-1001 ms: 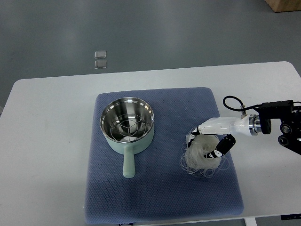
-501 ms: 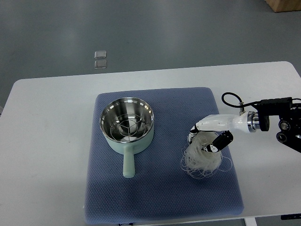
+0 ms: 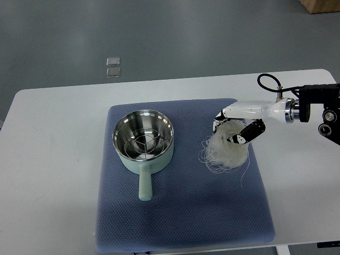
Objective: Put vermicelli into pot with right hand
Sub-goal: 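Lift the vermicelli with the right hand and carry it over the pot, then lower the vermicelli into the steel basket and open the right hand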
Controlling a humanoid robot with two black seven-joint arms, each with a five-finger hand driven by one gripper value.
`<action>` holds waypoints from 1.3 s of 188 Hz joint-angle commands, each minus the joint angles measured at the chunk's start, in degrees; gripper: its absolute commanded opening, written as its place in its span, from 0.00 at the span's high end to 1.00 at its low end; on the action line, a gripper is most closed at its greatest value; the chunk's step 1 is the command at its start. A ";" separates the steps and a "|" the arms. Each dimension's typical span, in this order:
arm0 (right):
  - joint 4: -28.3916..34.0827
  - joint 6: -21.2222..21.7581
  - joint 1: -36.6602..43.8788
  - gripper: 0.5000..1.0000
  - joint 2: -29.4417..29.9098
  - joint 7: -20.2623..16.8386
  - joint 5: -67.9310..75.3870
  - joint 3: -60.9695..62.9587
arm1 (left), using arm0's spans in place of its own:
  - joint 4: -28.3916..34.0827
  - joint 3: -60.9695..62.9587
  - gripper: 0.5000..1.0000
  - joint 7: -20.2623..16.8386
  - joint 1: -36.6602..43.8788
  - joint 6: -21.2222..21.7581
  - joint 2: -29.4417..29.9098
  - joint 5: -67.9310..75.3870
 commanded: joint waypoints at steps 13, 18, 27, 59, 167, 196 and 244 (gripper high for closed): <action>-0.09 1.50 5.25 1.00 -0.38 -0.03 1.09 -0.01 | 0.00 0.06 0.00 0.00 0.00 0.00 0.00 0.00; -0.18 1.58 6.13 1.00 -0.29 -0.03 1.09 -0.01 | 0.00 0.06 0.00 0.00 0.00 0.00 0.00 0.00; -0.44 1.85 8.41 1.00 0.06 -0.03 1.09 -0.01 | 0.00 0.06 0.00 0.00 0.00 0.00 0.00 0.00; -1.49 2.73 14.84 1.00 2.87 -0.11 1.09 -0.10 | 0.00 0.06 0.00 0.00 0.00 0.00 0.00 0.00; -15.73 0.97 18.09 0.93 30.02 -2.22 0.21 -0.72 | 0.00 0.14 0.00 0.00 0.00 0.00 0.00 0.00; -17.40 -0.44 16.33 0.86 32.22 -2.75 0.12 -1.07 | 0.00 0.14 0.00 0.00 0.00 0.00 0.00 0.00; -20.57 -2.99 14.40 0.63 33.72 -3.98 0.04 -1.16 | 0.00 0.14 0.00 0.00 0.00 0.00 0.00 0.00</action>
